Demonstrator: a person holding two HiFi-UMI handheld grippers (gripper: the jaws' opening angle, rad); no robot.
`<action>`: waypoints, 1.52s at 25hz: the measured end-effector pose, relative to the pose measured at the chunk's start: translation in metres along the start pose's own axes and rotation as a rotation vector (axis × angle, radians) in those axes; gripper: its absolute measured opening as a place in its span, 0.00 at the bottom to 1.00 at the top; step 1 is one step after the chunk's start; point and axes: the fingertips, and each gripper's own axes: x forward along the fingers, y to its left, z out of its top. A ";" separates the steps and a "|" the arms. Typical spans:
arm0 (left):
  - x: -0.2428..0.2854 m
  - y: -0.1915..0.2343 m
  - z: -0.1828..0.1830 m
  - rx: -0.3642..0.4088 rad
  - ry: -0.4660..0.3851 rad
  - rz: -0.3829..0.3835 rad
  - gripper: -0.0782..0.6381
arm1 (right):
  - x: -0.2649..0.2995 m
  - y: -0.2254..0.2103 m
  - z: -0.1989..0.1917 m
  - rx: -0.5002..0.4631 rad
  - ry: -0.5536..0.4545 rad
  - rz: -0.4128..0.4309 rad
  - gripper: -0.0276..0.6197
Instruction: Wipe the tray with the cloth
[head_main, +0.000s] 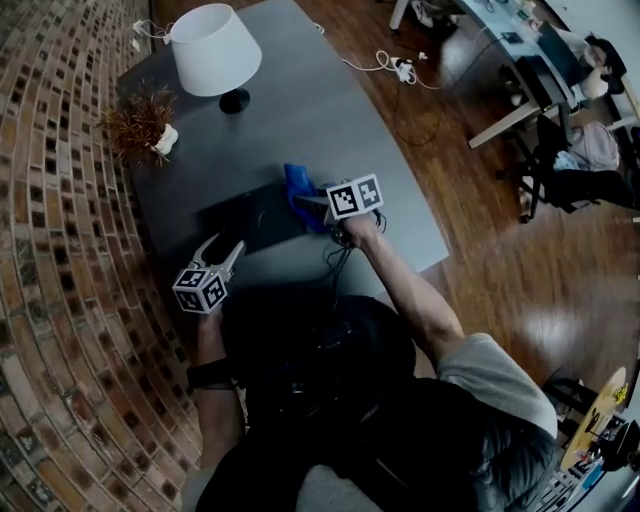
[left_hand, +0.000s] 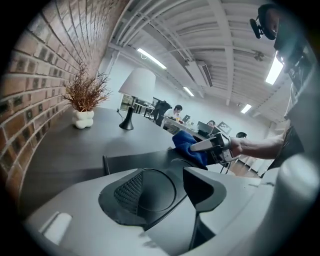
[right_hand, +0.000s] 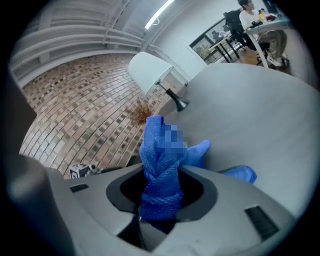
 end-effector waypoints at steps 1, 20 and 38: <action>0.001 0.000 0.000 0.011 0.009 0.003 0.44 | -0.007 0.005 -0.019 -0.006 0.023 0.009 0.26; 0.000 -0.002 -0.002 -0.002 0.003 0.038 0.44 | 0.023 -0.046 0.029 0.264 -0.177 -0.031 0.26; -0.001 0.005 -0.004 0.002 -0.004 0.050 0.44 | -0.005 -0.048 0.056 -0.009 -0.140 -0.170 0.25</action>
